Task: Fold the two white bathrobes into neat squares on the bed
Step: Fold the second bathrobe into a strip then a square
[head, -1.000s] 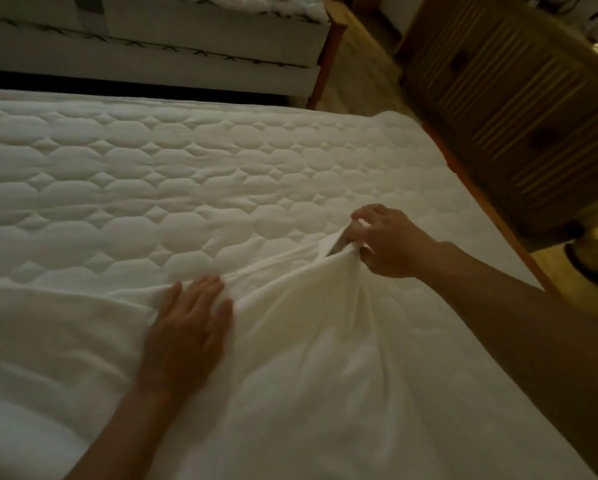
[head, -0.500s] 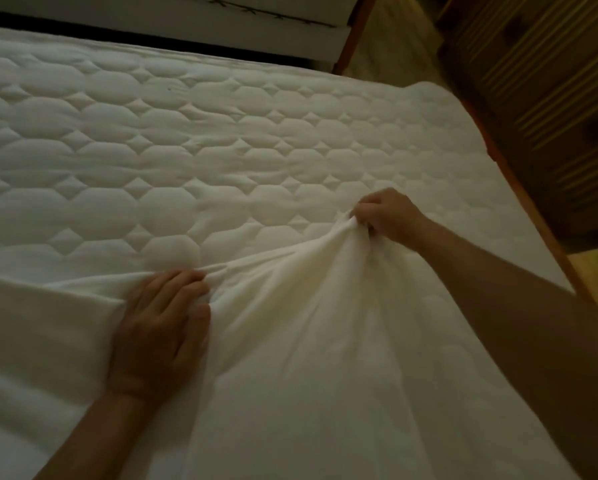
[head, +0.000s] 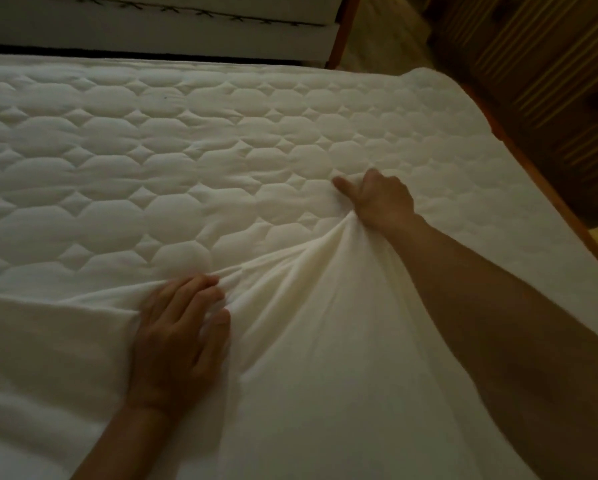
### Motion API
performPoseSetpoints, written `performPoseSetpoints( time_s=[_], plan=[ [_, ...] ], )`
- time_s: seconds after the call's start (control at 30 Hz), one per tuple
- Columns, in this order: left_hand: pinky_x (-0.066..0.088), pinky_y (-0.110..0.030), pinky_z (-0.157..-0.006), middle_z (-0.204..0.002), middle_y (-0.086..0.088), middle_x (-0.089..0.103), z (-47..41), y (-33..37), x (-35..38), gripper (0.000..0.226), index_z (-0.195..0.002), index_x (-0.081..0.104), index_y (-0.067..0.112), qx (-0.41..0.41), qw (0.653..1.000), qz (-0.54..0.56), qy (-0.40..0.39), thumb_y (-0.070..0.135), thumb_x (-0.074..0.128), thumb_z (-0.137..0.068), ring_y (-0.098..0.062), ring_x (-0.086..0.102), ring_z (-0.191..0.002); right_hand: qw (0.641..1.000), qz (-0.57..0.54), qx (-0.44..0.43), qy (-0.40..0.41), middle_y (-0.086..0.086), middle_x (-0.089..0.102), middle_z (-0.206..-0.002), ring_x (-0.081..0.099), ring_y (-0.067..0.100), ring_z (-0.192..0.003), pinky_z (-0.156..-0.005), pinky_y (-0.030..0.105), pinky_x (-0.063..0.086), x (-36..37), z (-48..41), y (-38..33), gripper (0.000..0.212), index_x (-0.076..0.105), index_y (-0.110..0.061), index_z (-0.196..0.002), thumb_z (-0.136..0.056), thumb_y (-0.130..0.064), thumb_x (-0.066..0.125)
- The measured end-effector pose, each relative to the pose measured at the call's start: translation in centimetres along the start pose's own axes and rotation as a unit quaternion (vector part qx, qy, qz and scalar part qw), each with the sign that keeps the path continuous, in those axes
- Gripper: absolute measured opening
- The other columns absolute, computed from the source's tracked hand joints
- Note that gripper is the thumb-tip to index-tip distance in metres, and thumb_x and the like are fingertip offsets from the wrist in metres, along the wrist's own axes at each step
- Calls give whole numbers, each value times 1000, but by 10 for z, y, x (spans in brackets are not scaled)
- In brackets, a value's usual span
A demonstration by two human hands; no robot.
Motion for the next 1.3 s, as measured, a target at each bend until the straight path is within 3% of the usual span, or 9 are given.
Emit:
performPoseSetpoints(
  time_s=[0.17,0.33,0.5,0.77,0.9,1.03,1.13,1.23,1.3],
  plan=[
    [43,-47,-105,-119,-7,70,-1,-2,0,25,-86,65,12,-12,1000,13,3,29,49,-96,-33,62,-115,949,-96,-231,194,7,69,-117,62,27,-107,-95,40,46,-41,76,-18,38,63,-15,-122,-100,-41,48],
    [44,-35,-93,-111,-1,70,-11,0,-9,30,-78,68,17,-66,997,31,-33,40,54,-91,-25,63,-103,902,-13,-431,-25,-1,70,-104,61,22,-99,-102,43,40,7,180,-78,39,71,-22,-99,-99,-49,42],
    [40,-34,-77,-92,-3,64,-22,-18,-56,60,-75,72,20,-23,980,-63,-186,68,38,-89,-25,57,-89,938,-10,-341,69,6,63,-87,56,29,-85,-86,43,41,15,199,-95,45,64,-15,-85,-98,-48,37],
    [42,-34,-68,-69,4,55,-23,-94,-135,56,-61,52,23,-81,955,-124,-259,69,47,-92,-26,59,-75,936,147,-317,-48,8,73,-102,63,30,-101,-96,44,39,13,177,-120,60,71,-14,-93,-106,-47,21],
    [43,-32,-58,-56,1,53,-21,-115,-174,64,-52,42,24,-34,977,-179,-109,78,40,-87,-24,53,-56,951,77,-288,78,17,69,-70,64,35,-65,-74,44,49,1,162,-127,72,65,-8,-71,-102,-51,16],
    [40,-35,-64,-49,5,45,-18,-142,-178,59,-52,45,25,-36,986,-148,-63,72,47,-88,-24,49,-54,963,116,-234,68,20,70,-79,67,38,-77,-78,45,44,26,154,-127,71,68,-4,-78,-104,-53,23],
    [45,-41,-73,-60,6,55,-12,-176,-199,48,-67,64,24,5,990,-126,-67,61,45,-90,-29,59,-70,965,78,-216,123,22,66,-67,66,41,-66,-67,46,48,45,152,-116,66,65,-4,-66,-100,-48,30],
    [44,-51,-91,-115,-6,68,-4,-207,-213,48,-94,72,23,0,973,-202,-109,60,43,-91,-34,56,-112,960,69,-230,142,22,65,-66,65,41,-65,-64,43,45,52,146,-114,61,63,-6,-66,-101,-45,32],
    [47,-50,-85,-105,-9,68,-1,-208,-209,46,-92,69,19,11,969,-209,-132,57,43,-94,-37,62,-100,959,62,-238,140,23,66,-71,65,42,-70,-67,43,43,53,145,-113,61,64,-6,-69,-101,-46,30]
  ],
)
Point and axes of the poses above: each hand's wrist, its own z-axis away from the middle knuckle, its own x-axis out of the palm, y = z × x, the point moved 5 cm from there along -z, towards the middle knuckle
